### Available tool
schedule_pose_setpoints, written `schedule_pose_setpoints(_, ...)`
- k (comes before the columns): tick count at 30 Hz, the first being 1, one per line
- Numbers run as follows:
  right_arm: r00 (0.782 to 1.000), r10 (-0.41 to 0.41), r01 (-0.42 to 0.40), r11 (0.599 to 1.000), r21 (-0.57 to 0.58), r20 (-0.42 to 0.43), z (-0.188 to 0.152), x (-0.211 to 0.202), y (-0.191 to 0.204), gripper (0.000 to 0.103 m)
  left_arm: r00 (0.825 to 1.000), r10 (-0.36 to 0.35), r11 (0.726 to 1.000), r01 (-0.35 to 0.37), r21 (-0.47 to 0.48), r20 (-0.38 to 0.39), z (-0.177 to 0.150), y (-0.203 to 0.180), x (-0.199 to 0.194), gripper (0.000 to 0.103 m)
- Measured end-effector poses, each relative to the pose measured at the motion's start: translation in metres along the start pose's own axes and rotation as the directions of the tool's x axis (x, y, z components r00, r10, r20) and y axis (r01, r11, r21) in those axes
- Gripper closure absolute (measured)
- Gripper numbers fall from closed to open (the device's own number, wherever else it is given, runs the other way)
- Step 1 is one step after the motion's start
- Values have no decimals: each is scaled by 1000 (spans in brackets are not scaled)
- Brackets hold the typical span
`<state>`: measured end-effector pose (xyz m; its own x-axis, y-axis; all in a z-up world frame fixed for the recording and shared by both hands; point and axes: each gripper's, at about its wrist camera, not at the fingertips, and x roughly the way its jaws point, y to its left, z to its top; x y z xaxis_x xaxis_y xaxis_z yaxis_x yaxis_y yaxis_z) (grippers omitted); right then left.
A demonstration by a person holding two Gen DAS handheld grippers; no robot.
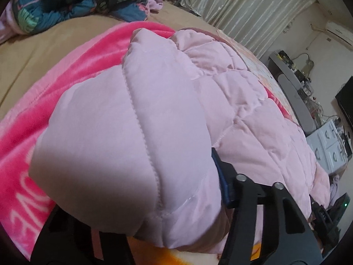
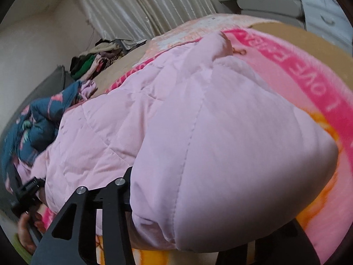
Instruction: Fold large clothes
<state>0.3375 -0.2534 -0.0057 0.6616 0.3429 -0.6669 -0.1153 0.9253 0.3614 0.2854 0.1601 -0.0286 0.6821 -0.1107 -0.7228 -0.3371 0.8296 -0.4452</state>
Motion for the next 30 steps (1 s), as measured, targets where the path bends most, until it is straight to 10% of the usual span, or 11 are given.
schedule_pose_setpoints(30,994,26,-2,977,-214,107,-7,-86,54,69,996,-50,994,41,103,80,1,-8,-81,72)
